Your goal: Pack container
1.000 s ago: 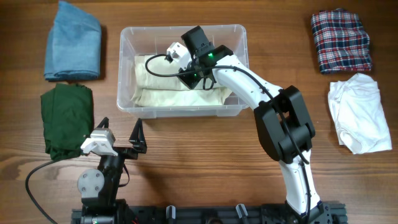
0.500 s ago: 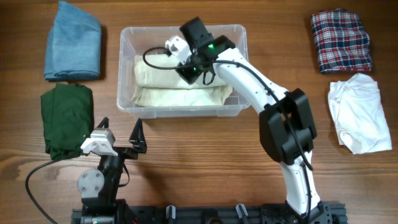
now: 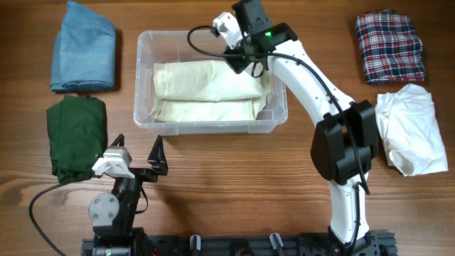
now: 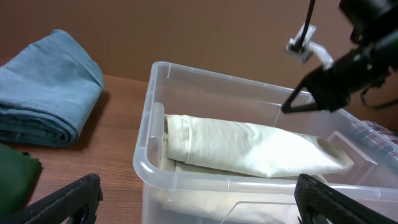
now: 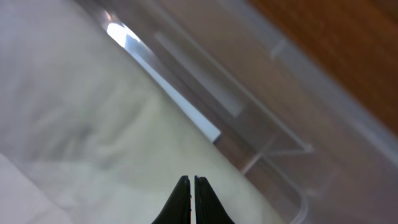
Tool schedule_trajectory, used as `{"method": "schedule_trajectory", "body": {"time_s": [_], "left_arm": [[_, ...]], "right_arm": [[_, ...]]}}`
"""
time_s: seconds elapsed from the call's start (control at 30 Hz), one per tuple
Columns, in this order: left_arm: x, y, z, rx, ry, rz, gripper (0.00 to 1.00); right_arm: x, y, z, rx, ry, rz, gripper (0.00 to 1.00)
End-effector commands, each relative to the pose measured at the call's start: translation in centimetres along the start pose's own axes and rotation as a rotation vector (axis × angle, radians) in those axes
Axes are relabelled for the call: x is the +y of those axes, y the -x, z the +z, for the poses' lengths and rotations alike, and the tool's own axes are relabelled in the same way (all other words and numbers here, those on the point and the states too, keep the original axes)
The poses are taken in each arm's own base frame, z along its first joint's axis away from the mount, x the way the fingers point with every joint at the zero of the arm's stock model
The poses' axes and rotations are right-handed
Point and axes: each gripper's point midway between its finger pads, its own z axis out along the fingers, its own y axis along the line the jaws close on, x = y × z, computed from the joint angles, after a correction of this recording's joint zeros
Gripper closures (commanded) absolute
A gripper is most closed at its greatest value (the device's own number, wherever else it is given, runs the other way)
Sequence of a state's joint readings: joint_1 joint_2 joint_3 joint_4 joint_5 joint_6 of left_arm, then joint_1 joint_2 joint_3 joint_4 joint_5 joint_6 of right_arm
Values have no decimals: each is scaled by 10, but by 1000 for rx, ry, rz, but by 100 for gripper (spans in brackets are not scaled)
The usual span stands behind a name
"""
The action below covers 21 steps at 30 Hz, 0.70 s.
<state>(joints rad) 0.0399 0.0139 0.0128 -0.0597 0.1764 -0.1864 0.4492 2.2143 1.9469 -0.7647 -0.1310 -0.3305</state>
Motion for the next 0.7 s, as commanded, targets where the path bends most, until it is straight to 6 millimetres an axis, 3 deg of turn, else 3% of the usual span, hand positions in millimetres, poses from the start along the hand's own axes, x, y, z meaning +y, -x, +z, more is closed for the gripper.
{"method": "schedule_trajectory", "body": {"time_s": [0.0,0.17,0.33,0.47,0.67], "left_arm": [[4,-2,0,-1,15,-6,0],[4,-2,0,-1,15,-6,0],[4,-2,0,-1,15,-5,0],[4,-2,0,-1,15,-6,0],[3,-2,0,-1,15,-6,0]], "right_arm": [[12,-32,30,96,62,14,96],[21,-69,55,224,105,36,96],[25,-83,68,265,119,41,96],[20,-67,57,223,105,35,96],[21,-12,2,58,83,3,92]]}}
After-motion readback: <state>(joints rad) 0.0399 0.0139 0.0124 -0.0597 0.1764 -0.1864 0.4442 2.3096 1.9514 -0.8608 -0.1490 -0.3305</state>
